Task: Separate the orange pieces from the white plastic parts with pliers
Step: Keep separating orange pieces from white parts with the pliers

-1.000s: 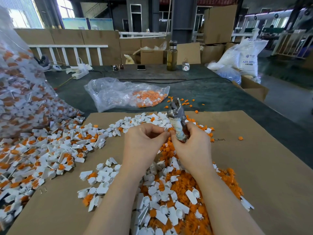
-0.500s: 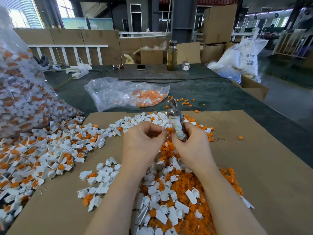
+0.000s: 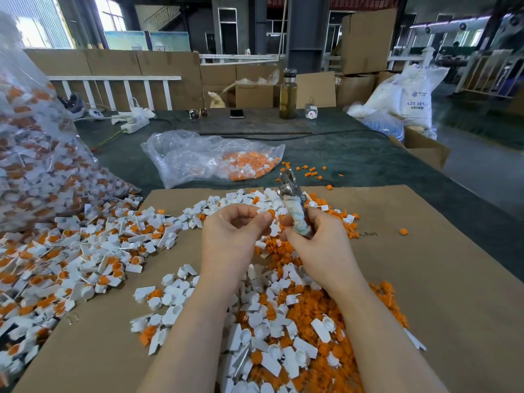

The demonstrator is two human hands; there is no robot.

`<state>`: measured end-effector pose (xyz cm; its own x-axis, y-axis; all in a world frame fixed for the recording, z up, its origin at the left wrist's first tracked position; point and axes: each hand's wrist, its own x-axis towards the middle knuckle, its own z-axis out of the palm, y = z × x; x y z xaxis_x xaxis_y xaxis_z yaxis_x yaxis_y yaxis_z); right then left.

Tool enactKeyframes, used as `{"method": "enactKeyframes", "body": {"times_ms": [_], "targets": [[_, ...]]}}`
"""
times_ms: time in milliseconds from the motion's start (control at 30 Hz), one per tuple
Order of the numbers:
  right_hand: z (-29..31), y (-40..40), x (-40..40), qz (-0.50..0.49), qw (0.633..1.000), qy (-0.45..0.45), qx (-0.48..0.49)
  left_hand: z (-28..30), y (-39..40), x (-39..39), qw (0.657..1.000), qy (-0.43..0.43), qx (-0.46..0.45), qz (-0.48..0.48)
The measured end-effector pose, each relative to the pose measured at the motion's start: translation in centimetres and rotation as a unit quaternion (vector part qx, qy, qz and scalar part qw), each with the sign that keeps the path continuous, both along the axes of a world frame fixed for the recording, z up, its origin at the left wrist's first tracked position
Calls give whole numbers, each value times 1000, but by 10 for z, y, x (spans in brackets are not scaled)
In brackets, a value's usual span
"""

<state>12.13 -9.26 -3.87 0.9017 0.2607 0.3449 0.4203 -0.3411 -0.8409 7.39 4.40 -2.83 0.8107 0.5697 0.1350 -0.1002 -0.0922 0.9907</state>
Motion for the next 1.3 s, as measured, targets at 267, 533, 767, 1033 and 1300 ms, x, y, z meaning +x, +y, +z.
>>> {"method": "enactKeyframes", "body": {"times_ms": [267,533,767,1033,1300], "targets": [[4,-4,-1,51,998,27,-40,0,4,-1,999,-38,-21,-6],[5,-6,-2,134,984,39,-108,1,11,-3,995,-88,-35,-39],[5,-6,-2,151,982,22,-111,1,12,-3,992,-105,-50,-57],[2,-4,-2,141,982,-2,-128,2,11,-4,990,-117,-50,-61],[-2,-3,1,124,981,-24,-145,-1,13,-2,992,-101,-48,-63]]}}
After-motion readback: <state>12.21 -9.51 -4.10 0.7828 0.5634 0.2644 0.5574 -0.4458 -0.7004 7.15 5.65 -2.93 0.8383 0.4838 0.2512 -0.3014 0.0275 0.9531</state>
